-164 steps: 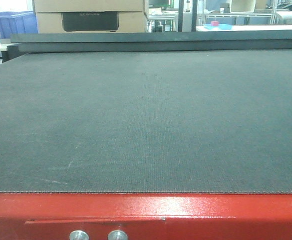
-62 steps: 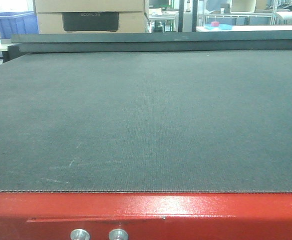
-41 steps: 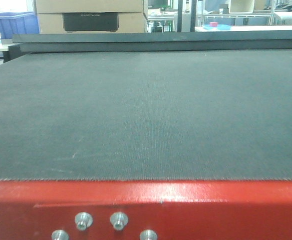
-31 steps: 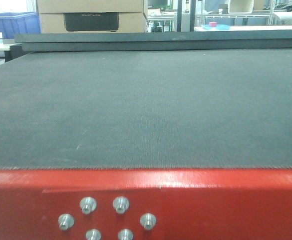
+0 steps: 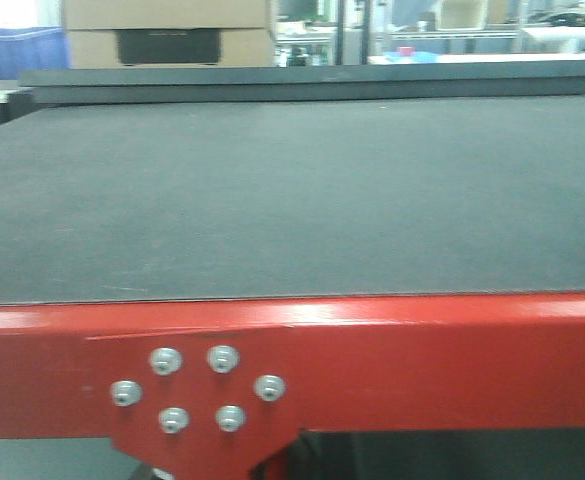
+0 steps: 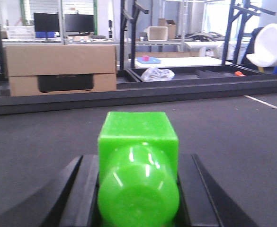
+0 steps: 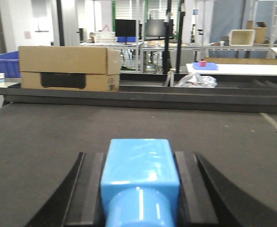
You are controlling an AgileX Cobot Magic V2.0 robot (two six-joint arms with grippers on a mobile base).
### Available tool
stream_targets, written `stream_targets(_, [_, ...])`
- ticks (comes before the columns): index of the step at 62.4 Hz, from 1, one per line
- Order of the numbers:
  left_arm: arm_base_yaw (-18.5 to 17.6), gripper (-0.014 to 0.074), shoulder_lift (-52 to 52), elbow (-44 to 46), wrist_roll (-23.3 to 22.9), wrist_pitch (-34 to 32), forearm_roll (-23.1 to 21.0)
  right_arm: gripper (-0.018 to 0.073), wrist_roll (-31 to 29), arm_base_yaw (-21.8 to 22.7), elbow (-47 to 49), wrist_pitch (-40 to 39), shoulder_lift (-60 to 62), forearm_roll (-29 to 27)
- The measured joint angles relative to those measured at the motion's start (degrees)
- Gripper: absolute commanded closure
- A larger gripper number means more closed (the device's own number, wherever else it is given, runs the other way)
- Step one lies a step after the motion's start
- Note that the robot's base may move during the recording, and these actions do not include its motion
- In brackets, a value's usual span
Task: Grab block from conveyor and place in blue bin
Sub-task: 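Drive the base away from the conveyor toward the bin shelves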
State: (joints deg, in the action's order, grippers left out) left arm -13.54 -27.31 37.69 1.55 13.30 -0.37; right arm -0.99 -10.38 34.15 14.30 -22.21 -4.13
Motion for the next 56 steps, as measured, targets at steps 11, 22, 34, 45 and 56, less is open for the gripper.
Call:
stream_targets(11, [0.00, 0.0707, 0.00, 0.00, 0.00, 0.00, 0.00, 0.0721, 0.00, 0.00, 0.00, 0.00, 0.00, 0.00])
stream_targets(22, [0.00, 0.0707, 0.00, 0.00, 0.00, 0.00, 0.00, 0.0721, 0.00, 0.00, 0.00, 0.00, 0.00, 0.00])
stream_targets(34, [0.00, 0.0707, 0.00, 0.00, 0.00, 0.00, 0.00, 0.0721, 0.00, 0.00, 0.00, 0.00, 0.00, 0.00])
stream_targets(45, [0.00, 0.0707, 0.00, 0.00, 0.00, 0.00, 0.00, 0.0721, 0.00, 0.00, 0.00, 0.00, 0.00, 0.00])
stream_targets(56, [0.00, 0.0707, 0.00, 0.00, 0.00, 0.00, 0.00, 0.0721, 0.00, 0.00, 0.00, 0.00, 0.00, 0.00])
